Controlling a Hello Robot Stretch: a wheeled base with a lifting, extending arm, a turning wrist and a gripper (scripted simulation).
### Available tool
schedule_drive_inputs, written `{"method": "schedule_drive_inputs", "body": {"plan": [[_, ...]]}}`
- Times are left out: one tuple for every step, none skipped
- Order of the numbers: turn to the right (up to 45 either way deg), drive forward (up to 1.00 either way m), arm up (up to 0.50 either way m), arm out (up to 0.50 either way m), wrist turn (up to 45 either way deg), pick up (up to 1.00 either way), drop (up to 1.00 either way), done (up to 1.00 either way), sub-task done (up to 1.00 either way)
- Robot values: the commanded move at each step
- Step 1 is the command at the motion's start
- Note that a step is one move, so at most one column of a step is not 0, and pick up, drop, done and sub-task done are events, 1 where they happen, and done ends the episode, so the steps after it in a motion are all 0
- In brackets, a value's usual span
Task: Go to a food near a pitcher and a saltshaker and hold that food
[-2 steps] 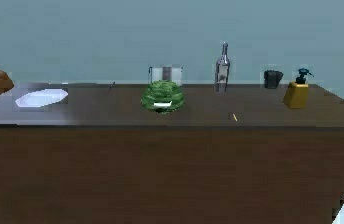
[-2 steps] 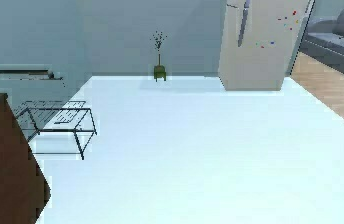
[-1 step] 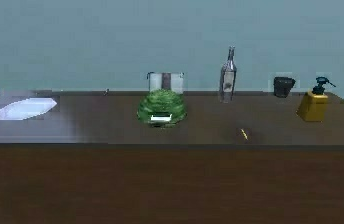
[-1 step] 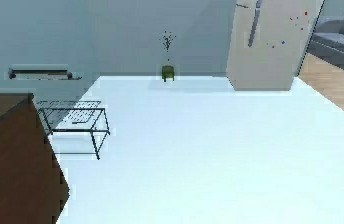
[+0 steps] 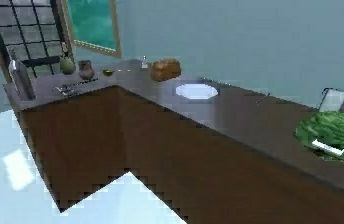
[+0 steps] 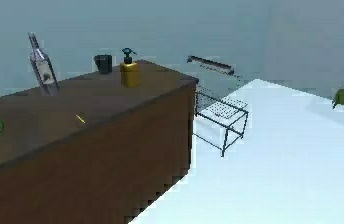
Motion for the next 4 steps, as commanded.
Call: {"method": "schedule_drive_inputs", "body": {"plan": [[-42.0, 0.00, 0.00, 0.00, 0.0, 0.00, 0.00, 0.00, 0.00], [0.0, 0.80, 0.00, 0.00, 0.0, 0.00, 0.00, 0.00, 0.00], [45.0, 0.00, 0.00, 0.00, 0.0, 0.00, 0.00, 0.00, 0.00], [-45.0, 0.00, 0.00, 0.00, 0.0, 0.00, 0.00, 0.00, 0.00]]}}
